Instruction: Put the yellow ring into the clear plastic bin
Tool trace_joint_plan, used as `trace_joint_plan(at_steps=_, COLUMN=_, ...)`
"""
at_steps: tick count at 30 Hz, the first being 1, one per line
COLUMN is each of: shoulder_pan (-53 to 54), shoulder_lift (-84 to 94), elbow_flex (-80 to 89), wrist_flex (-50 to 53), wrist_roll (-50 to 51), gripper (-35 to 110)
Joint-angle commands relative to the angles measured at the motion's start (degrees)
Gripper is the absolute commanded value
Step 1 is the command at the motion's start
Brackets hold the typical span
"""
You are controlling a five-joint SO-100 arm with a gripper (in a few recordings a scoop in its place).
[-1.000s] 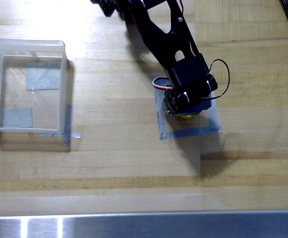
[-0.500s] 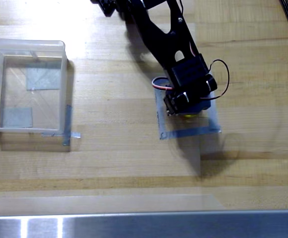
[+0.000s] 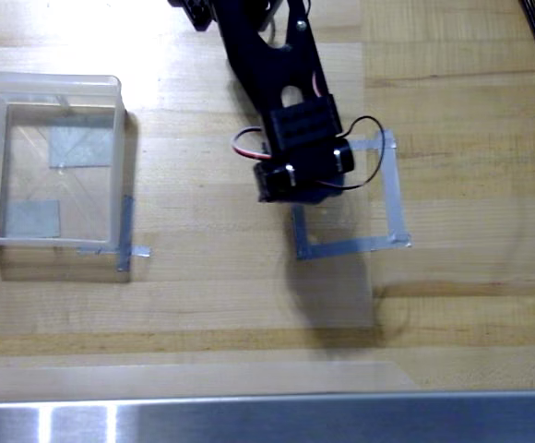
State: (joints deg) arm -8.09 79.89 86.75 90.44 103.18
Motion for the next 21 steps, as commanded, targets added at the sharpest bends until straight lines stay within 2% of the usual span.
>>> trace_joint_plan(at_steps=1, shoulder_pan=14.06, shoulder_lift=13.36, elbow_flex=-1.14, wrist_flex=4.39, wrist_roll=-7.47, gripper=0)
trace_joint_plan(at_steps=7, shoulder_pan=39.38, shoulder_lift=15.91, elbow_flex=-0.70, wrist_flex=5.54, wrist_roll=-19.60, gripper=0)
trace_joint_plan(at_steps=11, shoulder_pan=52.47, shoulder_lift=12.57, elbow_flex=-1.14, wrist_flex=4.83, wrist_roll=-26.54, gripper=0)
trace_joint_plan(at_steps=16, shoulder_pan=62.49, shoulder_lift=5.62, elbow_flex=-1.67, wrist_flex=4.57, wrist_roll=-30.32, gripper=0)
trace_joint_plan(at_steps=21, shoulder_pan=65.39, shoulder_lift=-1.14, elbow_flex=-6.24, wrist_flex=4.57, wrist_roll=-31.03, gripper=0)
